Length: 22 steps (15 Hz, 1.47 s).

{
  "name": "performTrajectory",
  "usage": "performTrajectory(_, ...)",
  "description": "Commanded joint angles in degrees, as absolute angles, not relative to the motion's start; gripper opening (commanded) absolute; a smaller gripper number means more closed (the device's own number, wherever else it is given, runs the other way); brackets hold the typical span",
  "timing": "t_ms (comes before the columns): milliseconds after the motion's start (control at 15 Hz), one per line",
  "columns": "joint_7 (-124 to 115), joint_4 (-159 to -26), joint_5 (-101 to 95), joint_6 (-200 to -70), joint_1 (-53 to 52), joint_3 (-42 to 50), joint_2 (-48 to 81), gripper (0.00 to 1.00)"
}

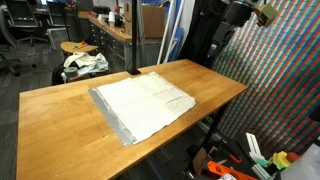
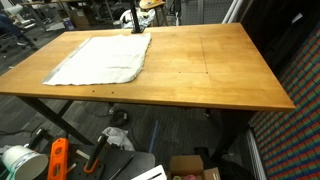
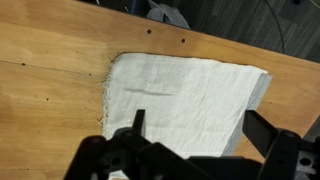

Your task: Fold the towel in half from right to left

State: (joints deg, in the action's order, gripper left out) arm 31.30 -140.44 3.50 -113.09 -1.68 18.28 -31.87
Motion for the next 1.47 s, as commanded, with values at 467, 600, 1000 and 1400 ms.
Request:
performTrajectory(467, 33.8, -130.2, 3.4, -96.5, -1.0, 14.7, -14.1, 1.00)
performTrajectory(600, 32.7, -128.9, 4.0, -98.0, -0.3, 13.3, -11.1, 1.00)
performTrajectory(1000, 25.6, -126.3, 6.2, -106.5, 2.4, 11.5, -3.8, 1.00)
performTrajectory(1400, 22.3, -123.5, 6.6, -109.1, 5.4, 11.1, 3.3, 1.00)
